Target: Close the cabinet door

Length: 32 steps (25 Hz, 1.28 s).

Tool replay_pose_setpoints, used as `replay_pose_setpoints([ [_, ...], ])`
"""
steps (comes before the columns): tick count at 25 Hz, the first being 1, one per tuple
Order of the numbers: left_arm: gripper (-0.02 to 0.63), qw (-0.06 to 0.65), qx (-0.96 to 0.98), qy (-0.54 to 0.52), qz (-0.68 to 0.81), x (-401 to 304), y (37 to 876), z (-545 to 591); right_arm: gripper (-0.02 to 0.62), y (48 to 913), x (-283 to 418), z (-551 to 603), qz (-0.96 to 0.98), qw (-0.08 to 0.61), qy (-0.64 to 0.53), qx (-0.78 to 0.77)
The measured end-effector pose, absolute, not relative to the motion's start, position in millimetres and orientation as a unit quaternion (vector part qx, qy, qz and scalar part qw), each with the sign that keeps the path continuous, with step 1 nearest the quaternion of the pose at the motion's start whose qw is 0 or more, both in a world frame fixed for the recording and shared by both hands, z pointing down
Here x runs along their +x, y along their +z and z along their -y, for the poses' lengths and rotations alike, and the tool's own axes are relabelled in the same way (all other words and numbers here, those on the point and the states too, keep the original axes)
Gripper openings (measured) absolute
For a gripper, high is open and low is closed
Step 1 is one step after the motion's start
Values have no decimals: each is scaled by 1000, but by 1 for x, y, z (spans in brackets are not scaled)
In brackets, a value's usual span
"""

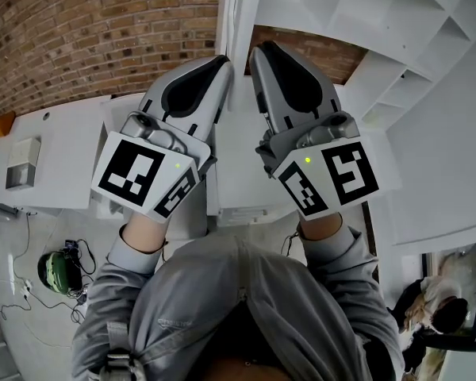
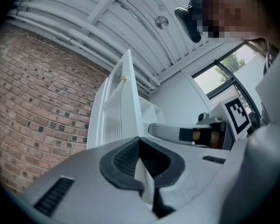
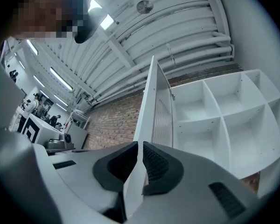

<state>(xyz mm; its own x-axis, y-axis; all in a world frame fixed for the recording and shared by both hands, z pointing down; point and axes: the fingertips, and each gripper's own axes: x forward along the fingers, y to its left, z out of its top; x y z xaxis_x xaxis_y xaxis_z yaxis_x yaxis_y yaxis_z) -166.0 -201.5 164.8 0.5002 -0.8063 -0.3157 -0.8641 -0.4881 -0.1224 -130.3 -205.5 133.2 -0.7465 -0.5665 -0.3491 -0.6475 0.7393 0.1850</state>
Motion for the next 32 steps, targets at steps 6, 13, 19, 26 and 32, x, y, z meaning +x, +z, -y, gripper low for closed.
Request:
replay_pose_setpoints([
  [6, 5, 135, -859, 120, -478, -168, 148, 205, 114, 117, -137, 206, -930, 131, 140, -314],
  [13, 5, 139, -859, 116, -478, -173, 141, 209, 142, 110, -148, 215, -934, 121, 130, -310],
  [19, 5, 134, -862, 120, -475, -177, 142, 213, 160, 106, -159, 221, -932, 118, 126, -318],
  [26, 5, 126, -865, 123, -471, -180, 146, 221, 163, 104, -164, 227, -928, 117, 136, -326],
  [32, 5, 119, -874, 125, -455, -173, 152, 229, 163, 106, -158, 229, -928, 117, 139, -326],
])
